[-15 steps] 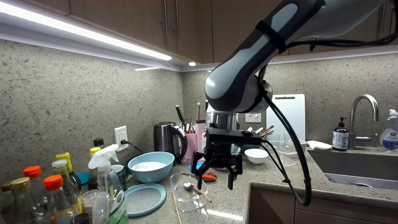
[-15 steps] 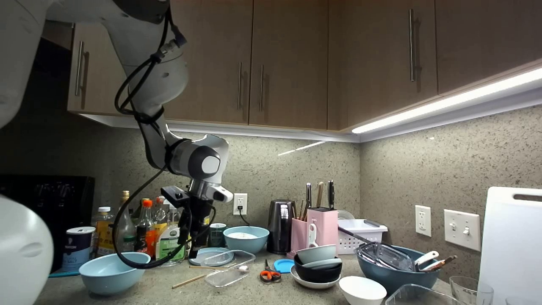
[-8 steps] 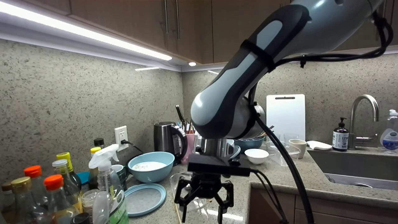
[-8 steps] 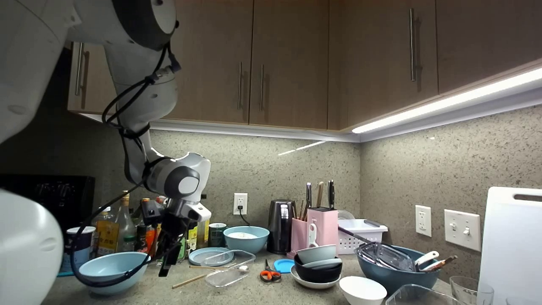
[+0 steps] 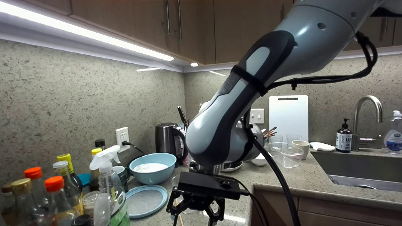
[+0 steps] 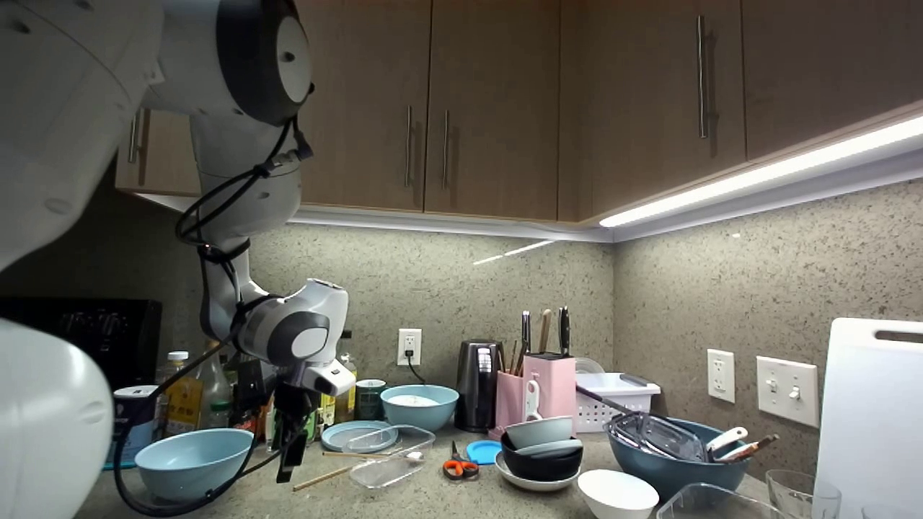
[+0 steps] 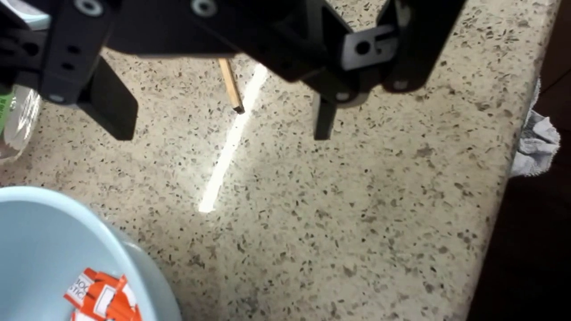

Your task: Put the chopstick in the transparent bowl

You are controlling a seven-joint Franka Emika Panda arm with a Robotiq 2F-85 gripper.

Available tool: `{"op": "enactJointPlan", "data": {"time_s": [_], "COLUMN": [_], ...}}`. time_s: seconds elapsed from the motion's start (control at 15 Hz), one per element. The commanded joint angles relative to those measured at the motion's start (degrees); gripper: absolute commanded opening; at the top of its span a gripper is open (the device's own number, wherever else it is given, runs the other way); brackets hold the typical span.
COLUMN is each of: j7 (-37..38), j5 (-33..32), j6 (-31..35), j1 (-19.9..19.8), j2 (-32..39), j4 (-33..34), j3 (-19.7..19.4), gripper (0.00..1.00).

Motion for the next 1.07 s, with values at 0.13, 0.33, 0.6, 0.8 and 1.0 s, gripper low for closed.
{"op": "enactJointPlan", "data": {"time_s": [0.13,0.33,0.6,0.8,1.0], "j7": [0.0,-0.6,-0.2,-0.1,0.9], "j5": [-0.3,-5.0,-12.0,-10.7,-2.6], "j6": [-0.9,-9.8,-20.3,-19.4,-15.9], "j1": [-0.1,-0.4,0.3,0.1,-0.8], "j2": [0.3,2.4,5.6,5.3,5.5], "j4": [0.7,4.9,11.8,11.6,10.7], "j3": [-0.2,-2.0,-4.3,-4.1,-1.2], "gripper": [1.0,1.0,1.0,1.0,1.0]}}
